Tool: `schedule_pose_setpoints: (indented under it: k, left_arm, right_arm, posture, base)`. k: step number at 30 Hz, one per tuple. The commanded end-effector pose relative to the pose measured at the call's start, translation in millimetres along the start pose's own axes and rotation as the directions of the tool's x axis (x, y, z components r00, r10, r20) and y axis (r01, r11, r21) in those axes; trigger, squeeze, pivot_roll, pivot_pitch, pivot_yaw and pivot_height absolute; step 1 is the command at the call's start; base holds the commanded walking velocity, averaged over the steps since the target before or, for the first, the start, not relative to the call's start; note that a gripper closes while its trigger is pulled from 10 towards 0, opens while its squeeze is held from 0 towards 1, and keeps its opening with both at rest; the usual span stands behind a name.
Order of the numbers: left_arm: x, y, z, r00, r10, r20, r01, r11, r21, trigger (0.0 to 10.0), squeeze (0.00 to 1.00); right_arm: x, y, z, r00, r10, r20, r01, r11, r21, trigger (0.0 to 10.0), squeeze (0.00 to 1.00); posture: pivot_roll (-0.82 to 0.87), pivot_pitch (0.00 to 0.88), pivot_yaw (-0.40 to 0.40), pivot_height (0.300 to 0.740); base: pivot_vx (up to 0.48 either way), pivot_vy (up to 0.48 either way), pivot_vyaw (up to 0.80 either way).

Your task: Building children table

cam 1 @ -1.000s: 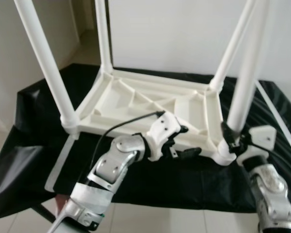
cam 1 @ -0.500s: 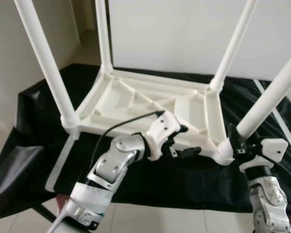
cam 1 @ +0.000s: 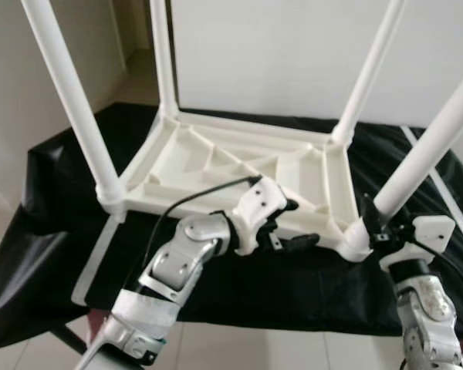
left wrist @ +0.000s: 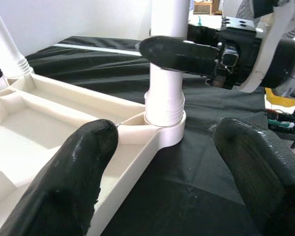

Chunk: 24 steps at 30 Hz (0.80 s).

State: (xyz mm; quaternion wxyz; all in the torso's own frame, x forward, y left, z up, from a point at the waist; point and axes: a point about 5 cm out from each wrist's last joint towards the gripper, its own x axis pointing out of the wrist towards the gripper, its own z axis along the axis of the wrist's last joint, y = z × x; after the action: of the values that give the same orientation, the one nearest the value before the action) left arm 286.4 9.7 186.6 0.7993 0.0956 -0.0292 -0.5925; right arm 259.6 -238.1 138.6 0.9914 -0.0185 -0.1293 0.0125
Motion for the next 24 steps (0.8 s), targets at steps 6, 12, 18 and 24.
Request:
schedule_pose_setpoints:
  k: [6, 12, 18, 24]
  left_arm:
    - [-1.2, 3.0, 3.9, 1.0, 0.03, 0.001, -0.03, 0.999, 0.014, 10.0, 0.0]
    - [-1.7, 3.4, 4.2, 0.999, 0.034, 0.0, -0.034, 0.999, 0.015, 10.0, 0.0]
    - [-2.1, 3.4, 4.6, 0.999, 0.034, 0.001, -0.034, 0.999, 0.016, 10.0, 0.0]
    - [-2.8, 4.7, 5.8, 0.999, 0.032, 0.004, -0.032, 0.999, 0.014, 10.0, 0.0]
  right_arm:
    - [-6.4, 0.2, -34.1, 0.96, 0.007, -0.278, 0.007, 0.999, 0.05, 10.0, 0.0]
    - [-5.0, -3.2, -36.3, 0.945, -0.024, -0.325, 0.062, 0.992, 0.107, 10.0, 0.0]
    - [-5.6, -5.4, -32.2, 0.957, -0.012, -0.289, 0.032, 0.997, 0.064, 10.0, 0.0]
    - [-15.1, -9.2, -28.6, 0.958, 0.155, -0.242, -0.14, 0.987, 0.077, 10.0, 0.0]
  posture:
    - [-0.01, 0.0, -0.029, 0.74]
    - [-0.01, 0.0, -0.03, 0.74]
    - [-0.01, 0.001, -0.027, 0.74]
    - [-0.02, 0.011, -0.01, 0.74]
  base:
    - [0.0, 0.0, 0.0]
    - [0.0, 0.0, 0.0]
    - [0.0, 0.0, 0.0]
    - [0.0, 0.0, 0.0]
